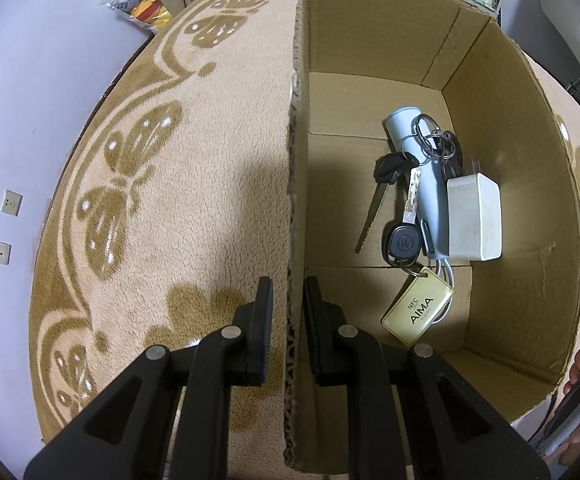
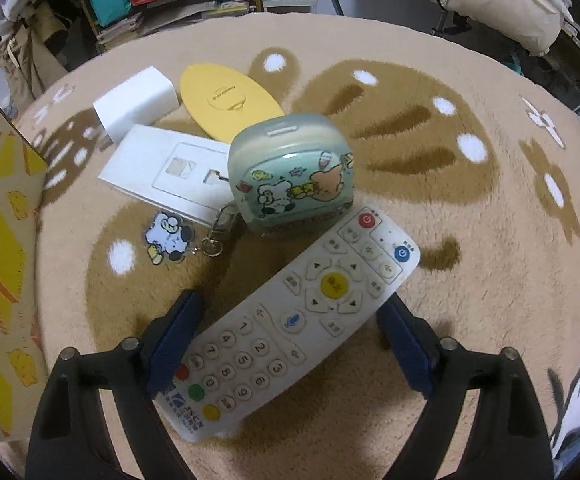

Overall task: Organize rigid objects
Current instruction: 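Move the right tool to the pile and grasp the white remote control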

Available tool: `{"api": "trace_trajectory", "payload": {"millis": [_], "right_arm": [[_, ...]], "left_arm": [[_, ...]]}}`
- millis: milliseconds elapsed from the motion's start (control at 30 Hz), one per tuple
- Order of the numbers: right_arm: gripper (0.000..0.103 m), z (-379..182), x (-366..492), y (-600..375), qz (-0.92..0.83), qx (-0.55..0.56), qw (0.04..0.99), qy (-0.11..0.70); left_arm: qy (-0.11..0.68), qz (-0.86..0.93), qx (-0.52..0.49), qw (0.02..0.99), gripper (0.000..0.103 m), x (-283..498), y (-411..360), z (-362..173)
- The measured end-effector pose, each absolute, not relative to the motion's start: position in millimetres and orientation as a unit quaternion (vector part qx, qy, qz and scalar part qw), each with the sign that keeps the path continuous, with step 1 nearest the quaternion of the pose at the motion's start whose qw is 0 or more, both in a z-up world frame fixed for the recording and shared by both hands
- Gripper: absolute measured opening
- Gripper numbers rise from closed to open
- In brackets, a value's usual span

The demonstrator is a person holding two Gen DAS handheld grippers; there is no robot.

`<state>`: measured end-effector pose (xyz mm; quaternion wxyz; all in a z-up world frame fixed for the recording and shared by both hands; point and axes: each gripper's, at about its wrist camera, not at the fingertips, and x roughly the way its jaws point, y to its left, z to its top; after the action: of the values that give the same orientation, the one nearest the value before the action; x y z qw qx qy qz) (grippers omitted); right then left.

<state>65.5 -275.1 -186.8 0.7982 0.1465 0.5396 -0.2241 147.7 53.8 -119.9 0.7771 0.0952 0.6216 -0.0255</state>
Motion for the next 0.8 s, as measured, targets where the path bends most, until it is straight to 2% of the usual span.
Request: {"api": "trace_trajectory", "payload": {"millis": [233,433,500,600,800], "right_arm": [[0.09,-188.8,66.3,-272.8,-0.238,0.137,0.796,0.539],[0.07,-185.6,68.6,-266.6,-0.246,0.139,0.801,0.528],[0.057,-183.3,66.4,-266.0,-0.251,0.136,0.803,0.524],[0.047,-178.7,63.6,-266.5,-0.253,0.135,0.805,0.52],[0.044,-167.5,56.6,-268.1,-0.244,0.139,0.808,0.518]], "left_arm": [[0.622,-0.026,0.095,0.777,0.016,148.1,53.7,-119.6],[0.622,-0.025,0.096,0.777,0.016,148.2,53.4,-119.4],[0.622,-0.025,0.096,0.777,0.016,148.2,53.3,-119.5],[0.622,-0.025,0.096,0.777,0.016,148.2,53.4,-119.5],[0.621,-0.026,0.097,0.777,0.016,148.3,53.5,-119.5]]}}
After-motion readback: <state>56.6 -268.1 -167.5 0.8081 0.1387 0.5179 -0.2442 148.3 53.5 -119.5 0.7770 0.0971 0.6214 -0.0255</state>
